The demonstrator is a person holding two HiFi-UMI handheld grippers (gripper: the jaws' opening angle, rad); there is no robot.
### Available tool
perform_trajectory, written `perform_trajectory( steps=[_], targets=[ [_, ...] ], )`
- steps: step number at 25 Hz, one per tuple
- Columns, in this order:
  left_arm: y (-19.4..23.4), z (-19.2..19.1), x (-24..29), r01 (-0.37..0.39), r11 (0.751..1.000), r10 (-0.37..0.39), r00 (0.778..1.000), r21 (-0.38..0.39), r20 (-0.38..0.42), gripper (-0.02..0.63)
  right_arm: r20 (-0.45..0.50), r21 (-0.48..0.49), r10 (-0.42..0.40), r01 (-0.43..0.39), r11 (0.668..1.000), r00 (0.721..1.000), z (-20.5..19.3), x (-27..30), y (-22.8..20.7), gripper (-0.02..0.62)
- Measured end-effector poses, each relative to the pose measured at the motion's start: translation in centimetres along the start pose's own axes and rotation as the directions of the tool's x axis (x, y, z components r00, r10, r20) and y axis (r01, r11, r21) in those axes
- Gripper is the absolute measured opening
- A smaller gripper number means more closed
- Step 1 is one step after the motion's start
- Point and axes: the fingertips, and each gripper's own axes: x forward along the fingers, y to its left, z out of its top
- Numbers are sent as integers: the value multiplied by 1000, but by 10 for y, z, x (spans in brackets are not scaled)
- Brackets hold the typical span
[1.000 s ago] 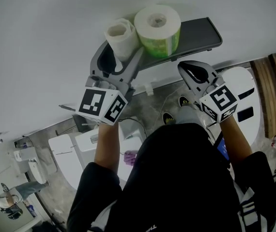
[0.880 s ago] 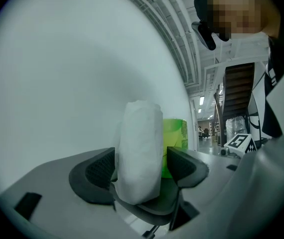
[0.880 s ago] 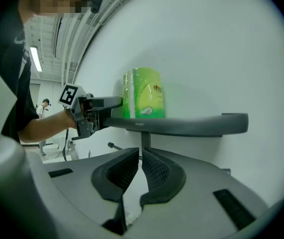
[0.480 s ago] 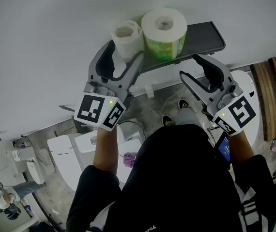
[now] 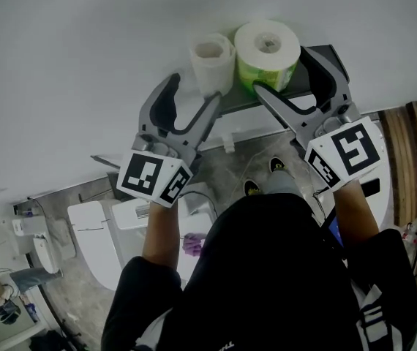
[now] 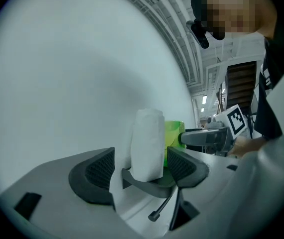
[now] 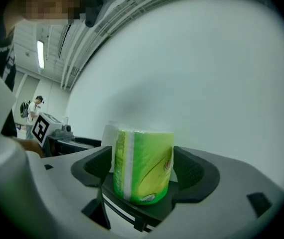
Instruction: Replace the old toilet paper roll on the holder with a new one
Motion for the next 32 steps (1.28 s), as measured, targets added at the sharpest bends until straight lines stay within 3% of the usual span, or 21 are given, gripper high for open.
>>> perform_trajectory(
  steps=[3, 13, 18, 32],
  targets=[
    [5, -3, -7, -16, 1000, 16, 1000, -7, -2, 321, -51, -55, -36, 33, 998, 998, -6, 6, 1, 366],
    [-1, -6, -11, -12, 1000, 12, 1000, -16, -5, 319, -104, -31, -79, 76, 997, 991, -7, 12, 1, 365],
    [-3, -8, -7, -11, 1000, 11, 1000, -14, -7, 321, -65, -28, -66, 65, 998, 996, -4, 11, -1, 365],
    [-2, -7, -15, -33, 999, 33, 999, -25, -7, 319, 80, -14, -128, 130, 991, 989, 22, -47, -36, 365]
  ],
)
